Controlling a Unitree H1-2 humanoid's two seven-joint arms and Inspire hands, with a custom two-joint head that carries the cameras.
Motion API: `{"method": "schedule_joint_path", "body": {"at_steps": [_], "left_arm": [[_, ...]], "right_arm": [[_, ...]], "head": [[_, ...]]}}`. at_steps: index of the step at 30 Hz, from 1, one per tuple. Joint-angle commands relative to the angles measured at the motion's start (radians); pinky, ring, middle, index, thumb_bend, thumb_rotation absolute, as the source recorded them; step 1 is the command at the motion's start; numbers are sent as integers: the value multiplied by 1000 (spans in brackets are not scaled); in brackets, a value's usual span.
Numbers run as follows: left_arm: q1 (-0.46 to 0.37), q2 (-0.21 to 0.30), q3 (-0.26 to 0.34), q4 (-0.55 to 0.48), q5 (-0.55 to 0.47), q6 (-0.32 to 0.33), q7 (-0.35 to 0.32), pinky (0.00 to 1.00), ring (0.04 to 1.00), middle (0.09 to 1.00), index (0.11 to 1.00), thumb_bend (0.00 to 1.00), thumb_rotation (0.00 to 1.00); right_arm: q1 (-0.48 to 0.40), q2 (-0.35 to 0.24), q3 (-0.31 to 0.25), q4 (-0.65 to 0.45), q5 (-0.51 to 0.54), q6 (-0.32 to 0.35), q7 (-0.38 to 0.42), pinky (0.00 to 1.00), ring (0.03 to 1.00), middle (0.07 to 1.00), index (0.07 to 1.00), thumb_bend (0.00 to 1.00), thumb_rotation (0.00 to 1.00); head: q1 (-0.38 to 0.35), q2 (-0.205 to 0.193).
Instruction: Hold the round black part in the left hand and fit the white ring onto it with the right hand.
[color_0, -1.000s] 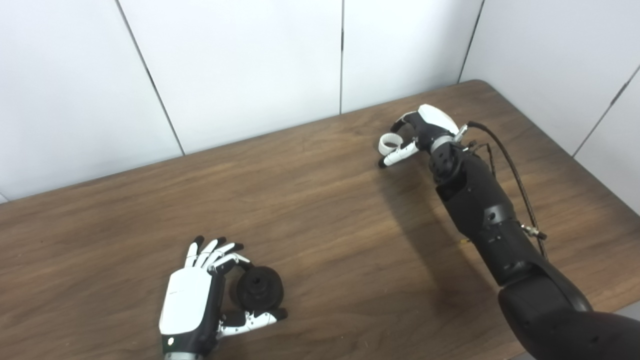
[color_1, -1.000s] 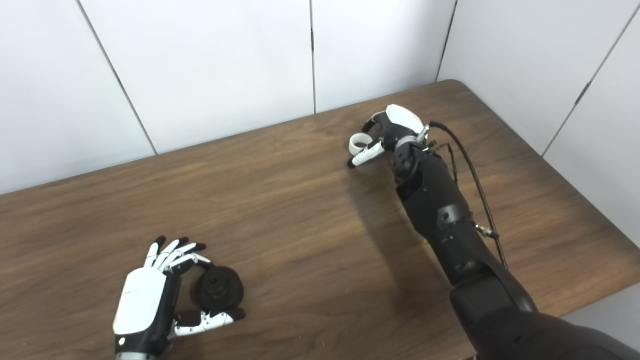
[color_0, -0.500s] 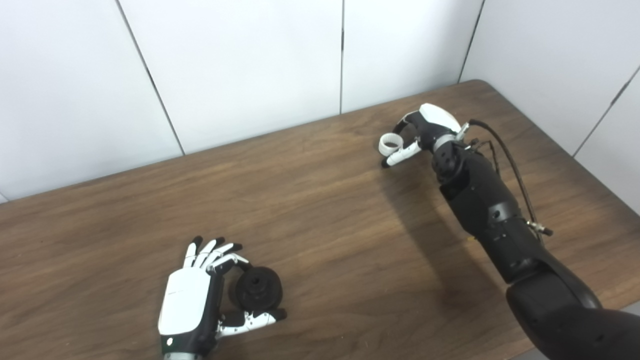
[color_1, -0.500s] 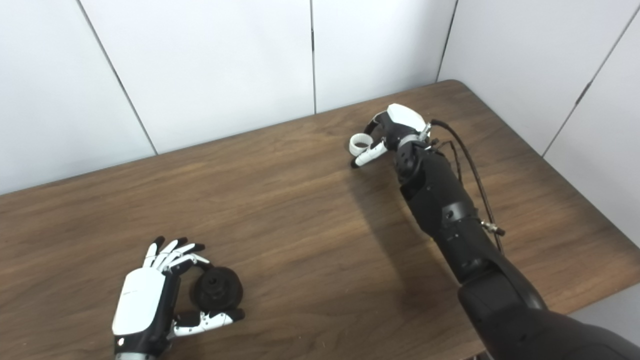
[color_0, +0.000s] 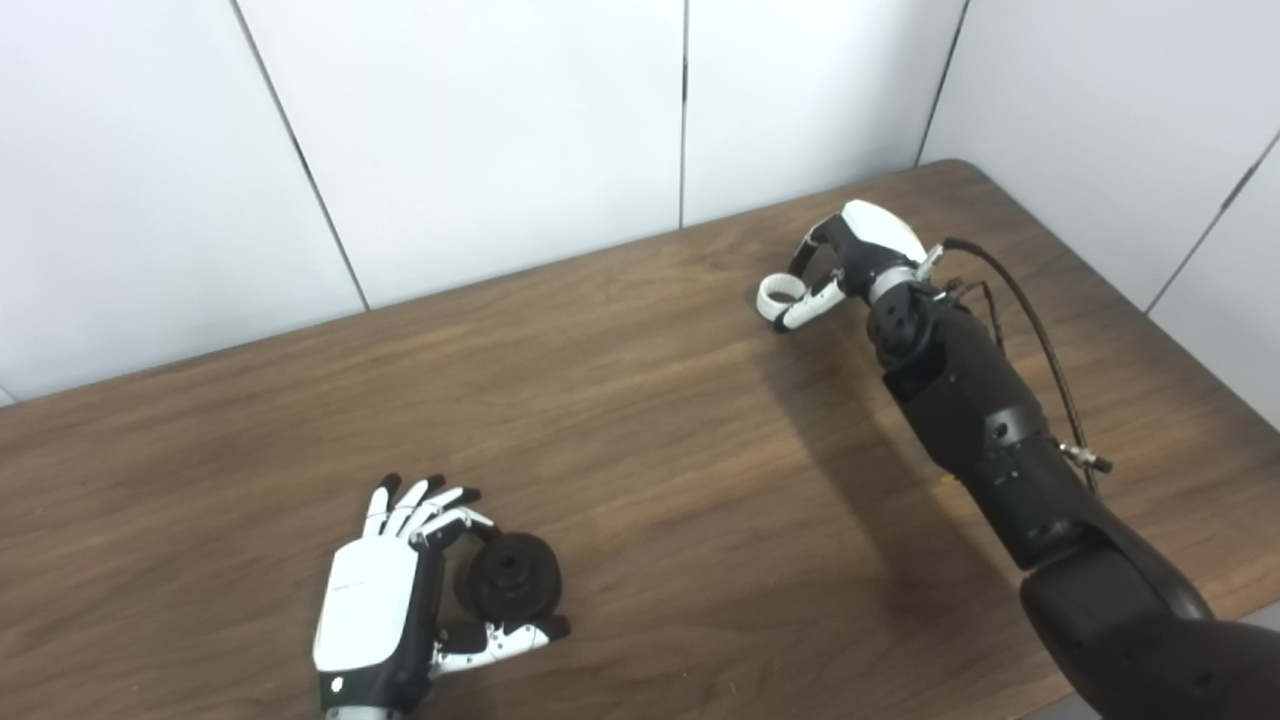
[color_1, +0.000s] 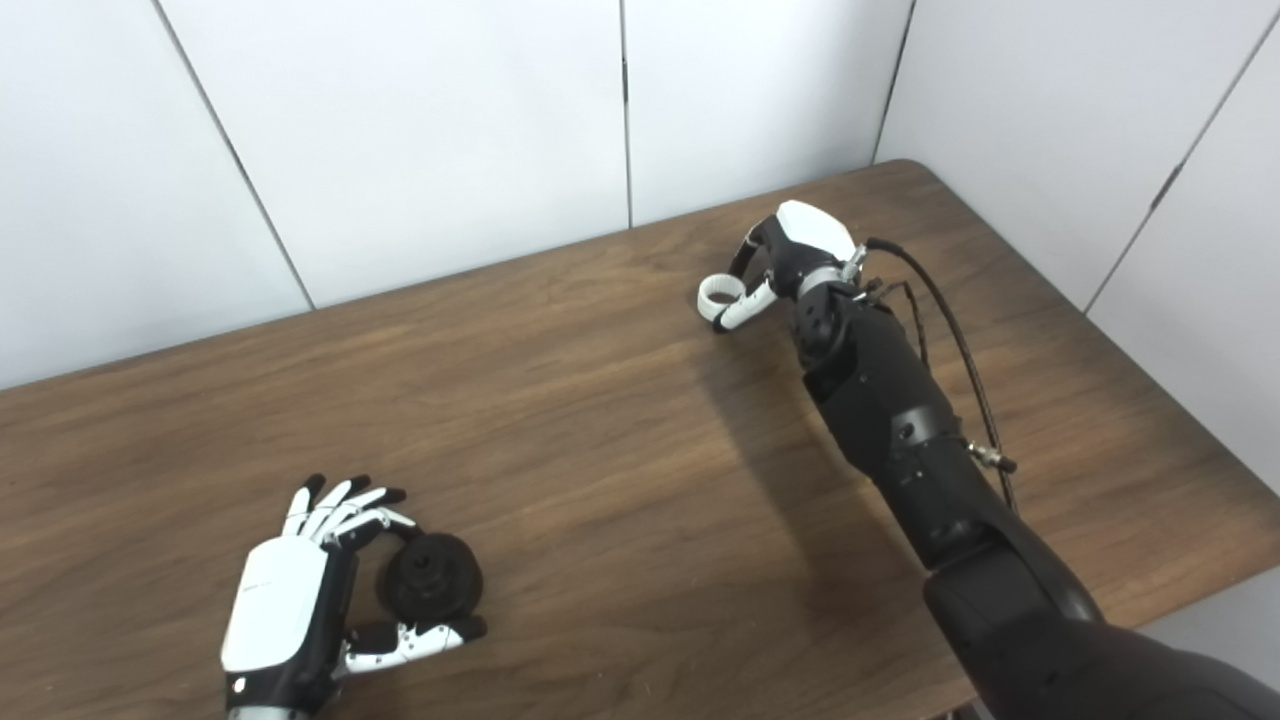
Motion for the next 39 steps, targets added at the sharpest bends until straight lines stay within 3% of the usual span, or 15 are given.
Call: {"method": "schedule_joint_path", "body": {"at_steps": [1,13,25,34,39], "left_arm": [[93,26,0,61,4,13,8,1000,898,789,484,523,49],[93,18,-7,74,11,7,25,1000,901,786,483,523,49],[95,-6,-20,73,36,20,27,1000,899,786,483,523,49],[98,-26,-30,81,41,27,27,1000,914,790,483,523,50],[99,-31,-37,79,57,33,27,1000,911,793,483,523,51]], "right_arm": [[-27,-37,2,-36,-11,-4,-9,1000,964,851,489,517,132],[-16,-63,45,-54,26,-22,-33,1000,962,840,487,520,132],[62,-106,97,-320,52,-24,68,1000,962,852,486,521,133],[114,-75,141,-545,51,-17,165,1000,955,841,485,523,132],[152,-28,139,-657,41,-5,261,1000,960,839,485,523,130]], "head": [[0,1],[29,2],[138,28],[216,48],[247,63]]}}
